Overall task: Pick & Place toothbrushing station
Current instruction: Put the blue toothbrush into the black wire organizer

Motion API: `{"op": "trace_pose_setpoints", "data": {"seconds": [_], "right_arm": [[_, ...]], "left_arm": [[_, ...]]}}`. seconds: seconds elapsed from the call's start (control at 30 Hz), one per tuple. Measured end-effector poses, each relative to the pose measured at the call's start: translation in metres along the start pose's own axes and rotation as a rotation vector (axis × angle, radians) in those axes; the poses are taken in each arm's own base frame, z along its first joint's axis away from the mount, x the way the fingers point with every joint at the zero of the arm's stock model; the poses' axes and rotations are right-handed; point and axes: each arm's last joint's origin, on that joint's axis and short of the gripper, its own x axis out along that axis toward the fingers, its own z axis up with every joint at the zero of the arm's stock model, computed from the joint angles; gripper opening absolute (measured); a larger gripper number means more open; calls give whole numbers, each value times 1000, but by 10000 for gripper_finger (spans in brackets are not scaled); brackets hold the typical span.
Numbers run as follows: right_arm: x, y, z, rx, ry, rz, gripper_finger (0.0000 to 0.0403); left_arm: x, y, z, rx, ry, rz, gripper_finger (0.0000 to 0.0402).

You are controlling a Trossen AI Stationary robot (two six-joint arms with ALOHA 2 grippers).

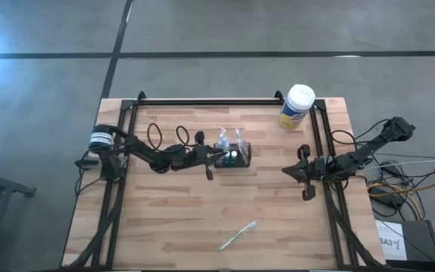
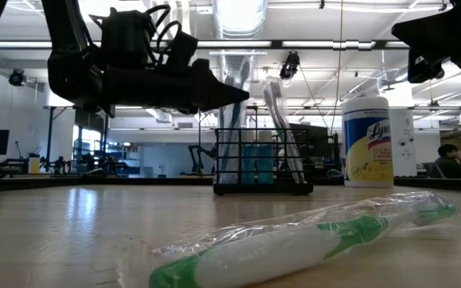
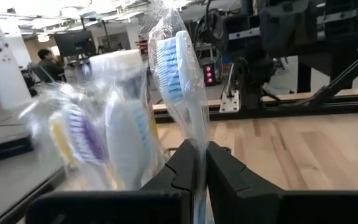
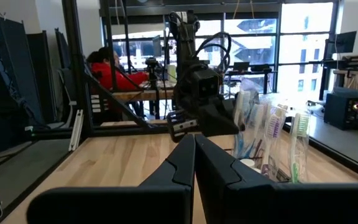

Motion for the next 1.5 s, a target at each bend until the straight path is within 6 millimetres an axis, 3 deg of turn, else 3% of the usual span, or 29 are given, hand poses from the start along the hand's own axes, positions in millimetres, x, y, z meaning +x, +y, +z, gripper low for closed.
{"op": "trace_pose_setpoints", "data": {"seconds": [0.67, 1.07, 1.5], "right_arm": [[0, 0, 0, -7, 4, 0, 8], [0, 0, 0, -8, 4, 1, 8], [0, 0, 0, -8, 4, 1, 8]], "left_arm": [[0, 1, 3, -24, -24, 8, 22], [-15, 3, -12, -51, 50, 32, 27], [-16, 1, -21, -56, 142, -12, 31]]}}
